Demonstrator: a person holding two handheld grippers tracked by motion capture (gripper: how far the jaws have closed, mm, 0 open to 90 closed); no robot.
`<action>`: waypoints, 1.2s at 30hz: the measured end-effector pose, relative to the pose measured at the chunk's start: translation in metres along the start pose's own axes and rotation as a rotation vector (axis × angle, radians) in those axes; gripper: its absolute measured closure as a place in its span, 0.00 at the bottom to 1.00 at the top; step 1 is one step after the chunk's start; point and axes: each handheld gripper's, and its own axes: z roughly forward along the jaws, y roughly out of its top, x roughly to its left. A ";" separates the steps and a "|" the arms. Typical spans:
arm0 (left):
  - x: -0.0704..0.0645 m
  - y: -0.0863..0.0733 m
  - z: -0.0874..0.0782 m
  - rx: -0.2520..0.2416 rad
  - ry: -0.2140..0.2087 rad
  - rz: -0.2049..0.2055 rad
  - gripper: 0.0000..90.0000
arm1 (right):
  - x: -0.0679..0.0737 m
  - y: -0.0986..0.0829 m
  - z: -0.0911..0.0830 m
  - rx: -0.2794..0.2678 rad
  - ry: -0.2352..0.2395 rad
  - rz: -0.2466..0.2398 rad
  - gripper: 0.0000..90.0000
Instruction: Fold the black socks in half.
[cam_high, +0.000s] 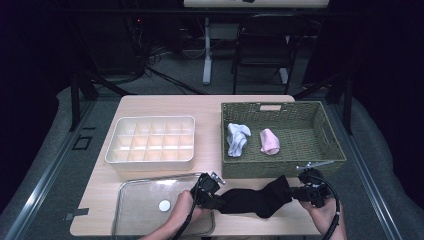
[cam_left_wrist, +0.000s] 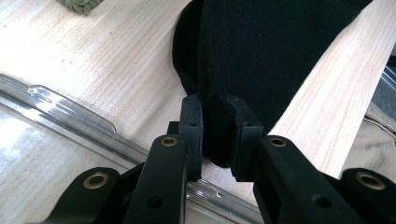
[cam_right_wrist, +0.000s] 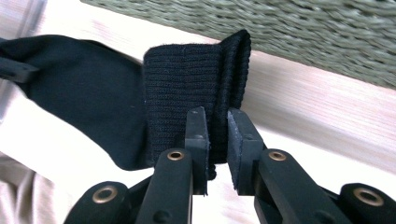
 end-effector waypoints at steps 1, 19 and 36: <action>0.000 0.000 0.000 -0.003 -0.003 -0.004 0.87 | 0.002 0.000 0.000 0.001 0.011 -0.011 0.89; 0.002 -0.001 0.000 -0.011 -0.020 -0.023 0.87 | 0.036 0.006 0.001 -0.033 0.101 -0.104 0.90; 0.004 0.000 0.000 -0.012 -0.025 -0.030 0.87 | 0.059 0.011 0.013 -0.040 0.146 -0.150 0.90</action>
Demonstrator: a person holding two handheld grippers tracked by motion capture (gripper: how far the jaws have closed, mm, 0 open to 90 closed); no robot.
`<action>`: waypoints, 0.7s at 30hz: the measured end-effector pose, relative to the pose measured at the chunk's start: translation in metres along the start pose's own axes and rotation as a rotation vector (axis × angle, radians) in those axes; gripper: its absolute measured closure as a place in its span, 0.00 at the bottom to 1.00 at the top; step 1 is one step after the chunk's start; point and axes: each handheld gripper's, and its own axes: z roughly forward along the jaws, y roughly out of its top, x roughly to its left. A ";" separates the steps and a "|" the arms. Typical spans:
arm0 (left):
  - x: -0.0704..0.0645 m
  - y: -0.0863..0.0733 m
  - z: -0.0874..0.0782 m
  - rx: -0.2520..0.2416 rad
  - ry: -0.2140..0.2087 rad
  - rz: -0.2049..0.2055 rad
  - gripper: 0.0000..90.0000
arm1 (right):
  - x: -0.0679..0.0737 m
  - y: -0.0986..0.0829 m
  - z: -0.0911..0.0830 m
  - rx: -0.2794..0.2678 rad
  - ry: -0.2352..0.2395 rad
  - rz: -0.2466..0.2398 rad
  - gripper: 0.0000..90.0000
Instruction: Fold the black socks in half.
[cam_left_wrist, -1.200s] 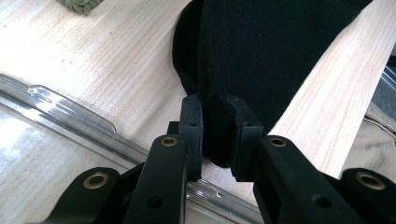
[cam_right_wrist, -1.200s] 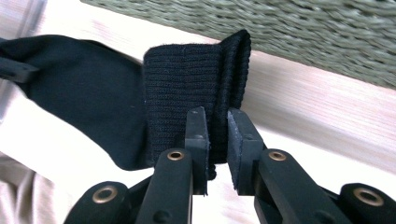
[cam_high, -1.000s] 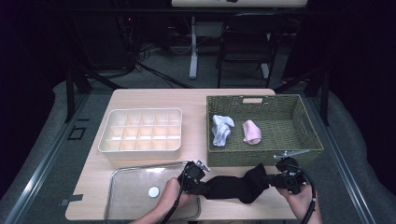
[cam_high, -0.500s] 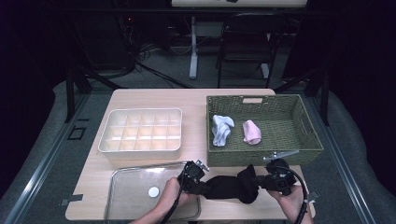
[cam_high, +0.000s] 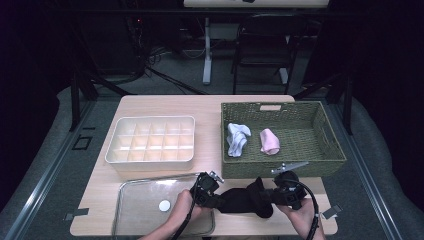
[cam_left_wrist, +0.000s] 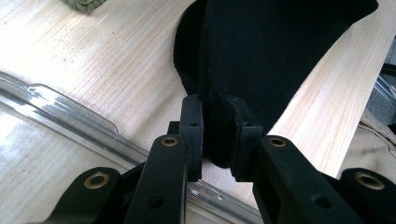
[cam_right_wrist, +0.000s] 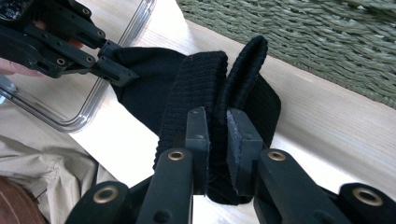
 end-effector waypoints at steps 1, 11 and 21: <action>0.000 0.000 0.000 0.000 0.000 0.001 0.87 | 0.000 0.000 0.001 0.004 0.003 -0.003 0.90; 0.000 0.000 -0.002 -0.014 0.002 -0.003 0.87 | 0.007 0.004 0.010 0.011 0.025 -0.024 0.90; 0.000 0.000 -0.001 -0.015 -0.007 -0.009 0.87 | 0.019 0.007 0.021 0.012 0.044 -0.038 0.90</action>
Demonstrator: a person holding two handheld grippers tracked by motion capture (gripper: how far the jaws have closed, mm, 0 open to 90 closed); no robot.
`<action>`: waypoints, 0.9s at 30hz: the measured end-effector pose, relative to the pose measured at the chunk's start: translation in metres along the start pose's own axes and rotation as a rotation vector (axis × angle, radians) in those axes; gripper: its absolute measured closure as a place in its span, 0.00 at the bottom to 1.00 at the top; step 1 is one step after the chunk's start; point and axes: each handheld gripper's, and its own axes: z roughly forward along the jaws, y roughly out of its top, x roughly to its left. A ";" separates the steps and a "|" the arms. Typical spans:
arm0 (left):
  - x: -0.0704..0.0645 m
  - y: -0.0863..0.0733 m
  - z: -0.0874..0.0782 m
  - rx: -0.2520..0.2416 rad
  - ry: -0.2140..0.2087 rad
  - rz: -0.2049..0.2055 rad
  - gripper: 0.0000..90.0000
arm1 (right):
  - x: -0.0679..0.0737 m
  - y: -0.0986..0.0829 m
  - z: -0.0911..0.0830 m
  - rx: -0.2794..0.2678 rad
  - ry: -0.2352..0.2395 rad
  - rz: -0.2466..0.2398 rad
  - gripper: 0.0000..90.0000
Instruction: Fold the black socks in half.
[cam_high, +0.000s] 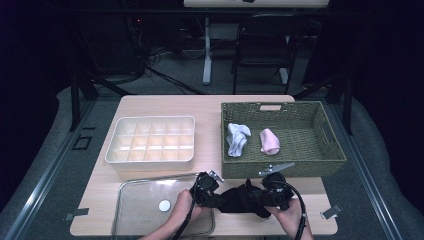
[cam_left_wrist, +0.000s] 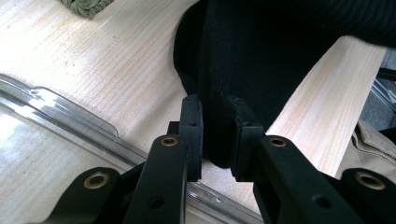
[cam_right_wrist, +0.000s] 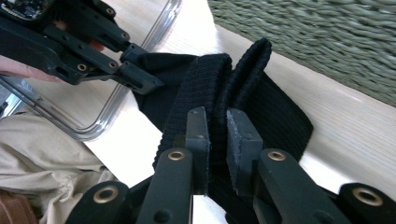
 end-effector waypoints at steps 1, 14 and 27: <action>0.000 0.000 0.000 0.003 0.001 -0.001 0.87 | 0.002 0.001 0.001 -0.010 -0.006 -0.008 0.90; 0.001 0.001 0.002 0.008 -0.020 -0.022 0.86 | 0.021 0.009 0.017 -0.019 -0.052 -0.066 0.90; 0.001 0.005 -0.011 0.008 -0.004 -0.015 0.59 | 0.021 0.009 0.036 -0.004 0.012 -0.062 0.72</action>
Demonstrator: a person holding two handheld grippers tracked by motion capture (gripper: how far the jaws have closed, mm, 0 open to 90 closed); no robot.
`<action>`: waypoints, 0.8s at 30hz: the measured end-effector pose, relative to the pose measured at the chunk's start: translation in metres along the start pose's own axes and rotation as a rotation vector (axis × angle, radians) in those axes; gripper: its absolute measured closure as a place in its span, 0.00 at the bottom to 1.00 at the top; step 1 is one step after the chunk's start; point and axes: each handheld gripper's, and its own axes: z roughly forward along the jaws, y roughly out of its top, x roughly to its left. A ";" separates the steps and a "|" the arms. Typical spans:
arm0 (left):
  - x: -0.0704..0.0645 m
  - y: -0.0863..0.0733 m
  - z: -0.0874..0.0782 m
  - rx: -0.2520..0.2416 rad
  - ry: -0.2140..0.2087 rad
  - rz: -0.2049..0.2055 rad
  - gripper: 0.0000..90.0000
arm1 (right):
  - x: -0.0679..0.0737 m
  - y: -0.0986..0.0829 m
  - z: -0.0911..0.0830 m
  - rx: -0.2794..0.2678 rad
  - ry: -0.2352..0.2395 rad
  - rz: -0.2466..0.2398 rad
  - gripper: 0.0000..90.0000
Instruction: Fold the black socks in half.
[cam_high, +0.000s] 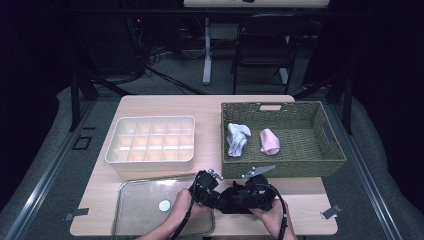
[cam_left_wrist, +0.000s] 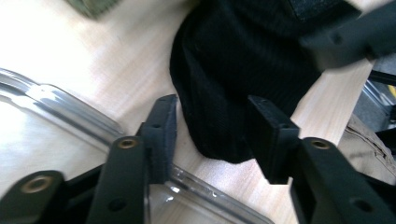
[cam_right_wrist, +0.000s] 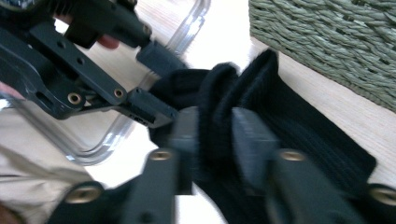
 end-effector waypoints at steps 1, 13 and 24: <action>-0.001 0.001 -0.004 -0.010 0.002 0.001 0.56 | -0.001 0.000 -0.004 -0.014 0.020 -0.001 0.72; -0.004 0.003 -0.008 -0.022 0.004 0.012 0.46 | -0.020 -0.012 -0.011 -0.024 -0.032 0.063 0.69; 0.001 0.003 -0.014 -0.068 0.007 -0.010 0.44 | -0.006 -0.005 0.004 0.036 -0.050 0.006 0.57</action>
